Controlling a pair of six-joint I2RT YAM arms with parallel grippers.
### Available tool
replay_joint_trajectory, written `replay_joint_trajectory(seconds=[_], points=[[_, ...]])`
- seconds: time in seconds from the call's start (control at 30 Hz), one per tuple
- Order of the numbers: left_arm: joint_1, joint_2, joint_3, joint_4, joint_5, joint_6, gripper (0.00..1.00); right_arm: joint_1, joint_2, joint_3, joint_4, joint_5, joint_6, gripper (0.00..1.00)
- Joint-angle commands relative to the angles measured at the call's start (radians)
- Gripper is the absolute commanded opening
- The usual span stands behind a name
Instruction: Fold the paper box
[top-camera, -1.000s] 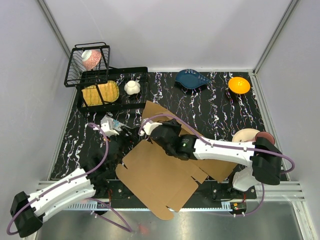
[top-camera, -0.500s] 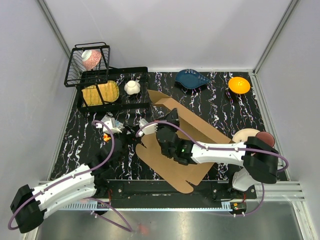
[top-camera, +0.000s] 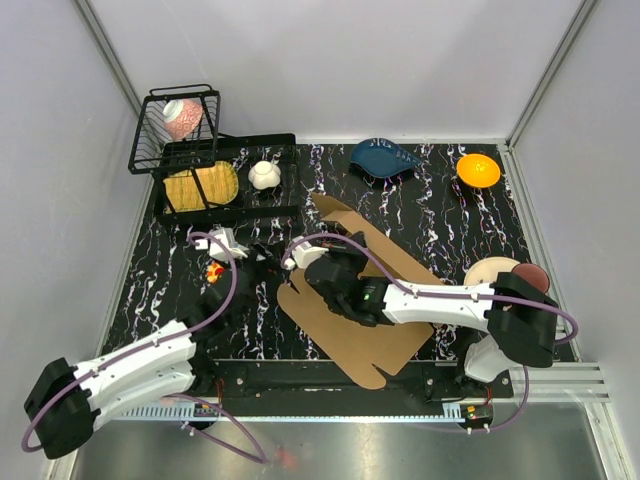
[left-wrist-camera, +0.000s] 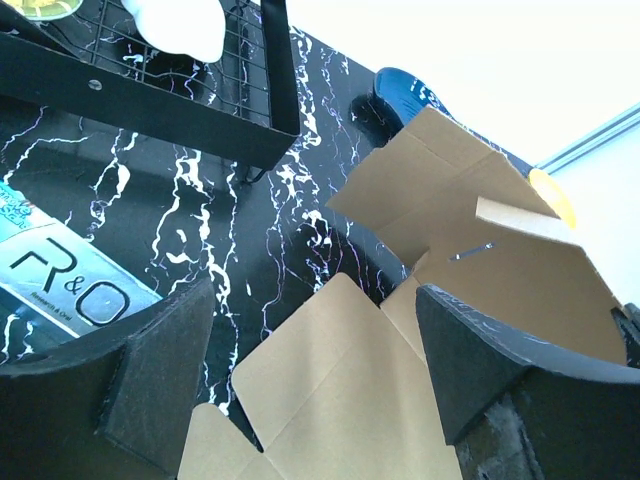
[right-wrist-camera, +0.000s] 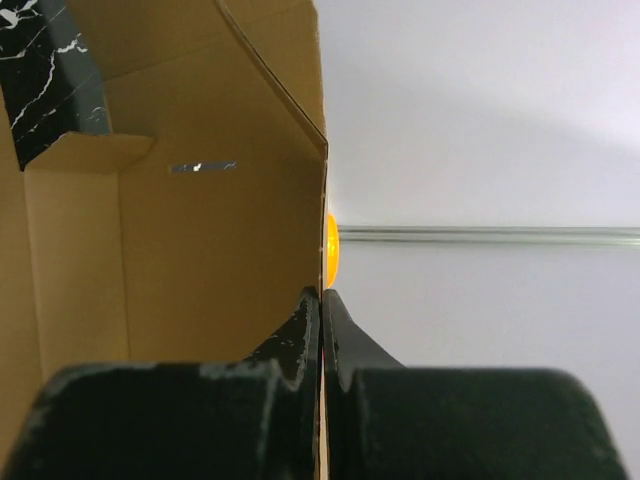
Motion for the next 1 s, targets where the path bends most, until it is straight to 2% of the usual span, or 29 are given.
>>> replay_joint_trajectory(seconds=[0.0, 0.07, 0.17, 0.33, 0.5, 0.7, 0.77, 0.97], points=[[0.023, 0.07, 0.058, 0.128, -0.002, 0.012, 0.85, -0.015, -0.038, 0.04, -0.16, -0.021, 0.238, 0.0], [0.037, 0.098, 0.064, 0.17, 0.018, 0.022, 0.86, -0.038, -0.057, 0.064, -0.23, -0.045, 0.278, 0.0], [0.072, 0.158, 0.072, 0.237, 0.068, 0.041, 0.87, -0.084, -0.104, 0.122, -0.381, -0.139, 0.43, 0.0], [0.138, 0.279, 0.085, 0.412, 0.188, 0.113, 0.91, -0.144, -0.144, 0.146, -0.487, -0.228, 0.545, 0.0], [0.185, 0.4, 0.11, 0.547, 0.269, 0.164, 0.94, -0.19, -0.157, 0.142, -0.516, -0.28, 0.603, 0.0], [0.199, 0.569, 0.148, 0.843, 0.401, 0.229, 0.95, -0.24, -0.14, 0.136, -0.528, -0.314, 0.643, 0.0], [0.199, 0.61, 0.164, 0.894, 0.455, 0.249, 0.95, -0.254, -0.141, 0.139, -0.53, -0.323, 0.657, 0.0], [0.221, 0.848, 0.251, 1.062, 0.637, 0.334, 0.95, -0.277, -0.152, 0.185, -0.588, -0.358, 0.697, 0.0]])
